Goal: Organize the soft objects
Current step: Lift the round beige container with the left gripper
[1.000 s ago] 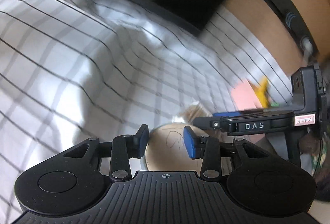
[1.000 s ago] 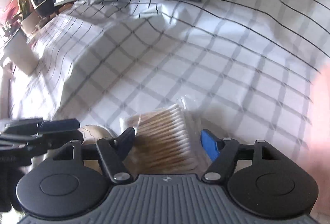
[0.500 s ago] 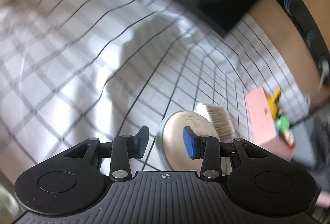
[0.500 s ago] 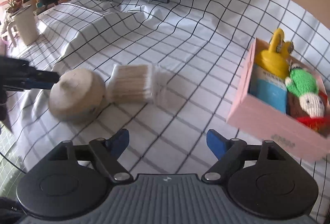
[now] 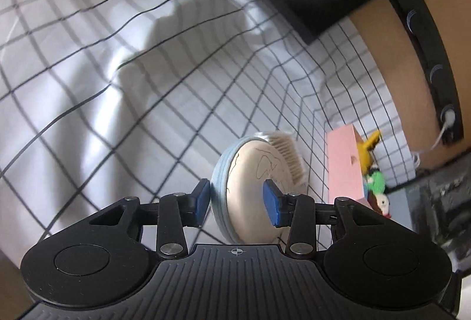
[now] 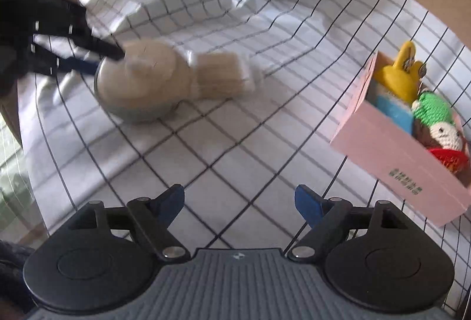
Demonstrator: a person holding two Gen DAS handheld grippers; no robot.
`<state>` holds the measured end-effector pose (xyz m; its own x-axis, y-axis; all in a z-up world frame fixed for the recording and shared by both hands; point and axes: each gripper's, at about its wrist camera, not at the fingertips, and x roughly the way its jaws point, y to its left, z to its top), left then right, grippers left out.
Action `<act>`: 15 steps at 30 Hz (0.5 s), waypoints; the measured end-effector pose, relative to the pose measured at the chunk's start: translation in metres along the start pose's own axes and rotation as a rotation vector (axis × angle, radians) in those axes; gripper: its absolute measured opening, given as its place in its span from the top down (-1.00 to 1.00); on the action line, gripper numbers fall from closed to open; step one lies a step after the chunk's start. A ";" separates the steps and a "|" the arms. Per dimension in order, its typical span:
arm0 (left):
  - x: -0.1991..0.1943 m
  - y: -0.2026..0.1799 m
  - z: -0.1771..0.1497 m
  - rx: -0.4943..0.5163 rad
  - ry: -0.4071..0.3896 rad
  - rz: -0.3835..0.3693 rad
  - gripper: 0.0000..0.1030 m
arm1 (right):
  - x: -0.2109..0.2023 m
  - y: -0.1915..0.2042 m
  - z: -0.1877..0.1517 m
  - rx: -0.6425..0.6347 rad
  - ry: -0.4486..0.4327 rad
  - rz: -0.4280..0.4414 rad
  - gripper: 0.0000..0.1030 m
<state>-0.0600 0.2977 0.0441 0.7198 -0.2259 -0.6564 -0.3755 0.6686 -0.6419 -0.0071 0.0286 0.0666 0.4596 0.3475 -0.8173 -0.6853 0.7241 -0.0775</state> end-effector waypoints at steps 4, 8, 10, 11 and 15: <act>-0.008 -0.039 -0.002 0.224 -0.067 0.133 0.17 | -0.001 0.004 -0.007 -0.025 -0.003 -0.016 -0.65; -0.016 -0.076 -0.010 0.523 -0.157 0.238 0.17 | -0.003 -0.001 -0.015 -0.014 -0.014 -0.039 -0.73; -0.009 -0.083 -0.011 0.576 -0.100 0.196 0.17 | -0.005 -0.005 -0.018 0.012 -0.018 -0.042 -0.76; -0.004 -0.084 -0.012 0.587 -0.067 0.186 0.17 | -0.005 -0.006 -0.020 0.022 -0.019 -0.043 -0.78; 0.020 -0.091 -0.024 0.655 0.046 0.214 0.01 | -0.007 -0.008 -0.024 0.041 -0.023 -0.055 -0.83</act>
<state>-0.0256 0.2153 0.0795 0.6382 -0.0619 -0.7674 -0.0653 0.9888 -0.1340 -0.0182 0.0059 0.0589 0.5096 0.3196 -0.7988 -0.6350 0.7662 -0.0985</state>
